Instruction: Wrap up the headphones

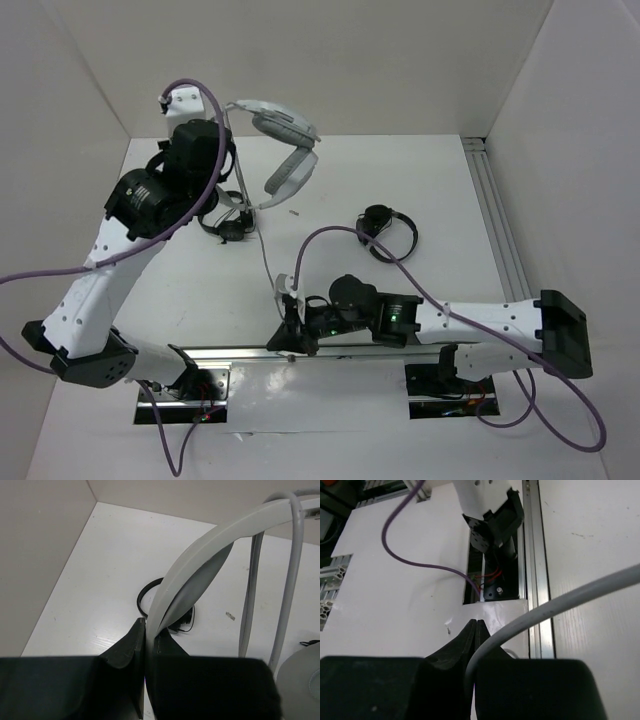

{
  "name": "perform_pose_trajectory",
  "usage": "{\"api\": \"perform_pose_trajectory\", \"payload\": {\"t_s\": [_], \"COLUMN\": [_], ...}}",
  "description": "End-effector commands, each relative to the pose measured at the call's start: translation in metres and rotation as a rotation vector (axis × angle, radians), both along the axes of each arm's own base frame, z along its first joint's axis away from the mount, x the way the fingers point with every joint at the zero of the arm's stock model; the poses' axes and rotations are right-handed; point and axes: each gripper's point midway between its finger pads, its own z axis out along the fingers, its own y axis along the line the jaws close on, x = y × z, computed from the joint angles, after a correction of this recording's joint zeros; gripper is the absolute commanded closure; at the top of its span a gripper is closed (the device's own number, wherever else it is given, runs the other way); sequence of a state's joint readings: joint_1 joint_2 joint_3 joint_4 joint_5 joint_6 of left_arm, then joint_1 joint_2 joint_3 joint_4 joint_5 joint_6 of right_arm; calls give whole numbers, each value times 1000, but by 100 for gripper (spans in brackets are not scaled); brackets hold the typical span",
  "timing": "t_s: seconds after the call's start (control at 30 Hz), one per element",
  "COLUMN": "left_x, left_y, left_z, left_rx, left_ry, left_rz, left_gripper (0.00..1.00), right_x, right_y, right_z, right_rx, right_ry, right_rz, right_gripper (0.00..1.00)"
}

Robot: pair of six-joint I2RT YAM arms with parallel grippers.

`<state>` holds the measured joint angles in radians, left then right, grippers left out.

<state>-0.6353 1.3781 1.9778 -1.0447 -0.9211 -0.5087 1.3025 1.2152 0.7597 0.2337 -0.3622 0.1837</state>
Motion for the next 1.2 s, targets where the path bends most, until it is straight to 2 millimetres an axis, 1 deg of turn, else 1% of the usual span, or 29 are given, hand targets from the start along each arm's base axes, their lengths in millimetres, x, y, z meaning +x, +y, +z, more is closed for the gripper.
{"api": "perform_pose_trajectory", "payload": {"t_s": [0.0,0.03,0.1,0.13,0.17,0.2,0.23,0.27,0.3,0.33,0.37,0.43,0.47,0.53,0.57,0.6,0.67,0.7,0.8,0.83,0.87,0.9,0.93,1.0,1.03,1.07,1.1,1.13,1.17], "left_x": [10,11,7,7,5,5,4,-1,-3,-5,-10,-18,-24,-34,-40,-46,-59,-68,-86,-94,-100,-104,-110,-113,-117,-117,-120,-124,-125], "left_y": [3,2,5,5,4,4,3,0,0,-6,-11,-17,-27,-33,-40,-49,-59,-69,-79,-87,-89,-88,-88,-81,-76,-74,-71,-73,-75], "left_z": [7,0,-11,-26,-31,-46,-55,-68,-77,-96,-107,-135,-148,-169,-175,-178,-191,-190,-194,-195,-197,-195,-196,-194,-195,-192,-193,-191,-189], "left_rx": [-88,-75,-54,-22,-15,24,43,67,71,98,120,158,160,186,180,176,198,205,248,258,268,268,288,284,296,281,270,255,243], "left_ry": [-103,-86,-59,-20,-10,28,61,108,136,190,227,302,347,410,432,443,501,501,535,536,553,547,556,547,567,551,554,552,547], "left_rz": [85,85,85,86,76,72,63,39,35,17,-11,-43,-95,-147,-190,-235,-308,-359,-429,-464,-487,-489,-497,-463,-451,-441,-449,-469,-488], "left_gripper": [100,100,100,100,100,100,100,100,100,100,100,100,100,100,100,100,100,100,100,100,100,100,100,100,100,100,100,100,100], "right_x": [-8,0,3,16,17,18,24,39,46,53,70,86,101,116,127,133,143,152,163,167,170,173,176,185,188,195,199,202,210], "right_y": [-7,-10,-16,-21,-24,-31,-37,-44,-52,-59,-68,-82,-97,-105,-117,-122,-127,-138,-147,-154,-157,-160,-170,-184,-185,-199,-204,-204,-211], "right_z": [38,41,57,62,66,78,79,93,104,107,120,133,143,144,152,152,152,154,154,158,157,170,169,176,182,190,193,199,200], "right_rx": [52,43,62,44,41,62,45,58,71,50,48,37,11,-45,-63,-88,-116,-135,-170,-176,-187,-132,-169,-151,-114,-91,-73,-38,-31], "right_ry": [-71,-79,-119,-141,-160,-177,-192,-222,-243,-262,-301,-342,-381,-413,-435,-453,-480,-500,-546,-569,-588,-566,-599,-587,-554,-533,-520,-509,-502], "right_rz": [1,-44,-87,-162,-182,-205,-235,-321,-363,-403,-498,-596,-692,-784,-872,-914,-992,-1080,-1206,-1254,-1296,-1351,-1413,-1490,-1506,-1539,-1552,-1534,-1548], "right_gripper": [96,96,94,91,91,90,87,87,87,87,87,90,91,92,92,92,92,92,92,92,92,92,91,84,80,78,78,77,77]}}
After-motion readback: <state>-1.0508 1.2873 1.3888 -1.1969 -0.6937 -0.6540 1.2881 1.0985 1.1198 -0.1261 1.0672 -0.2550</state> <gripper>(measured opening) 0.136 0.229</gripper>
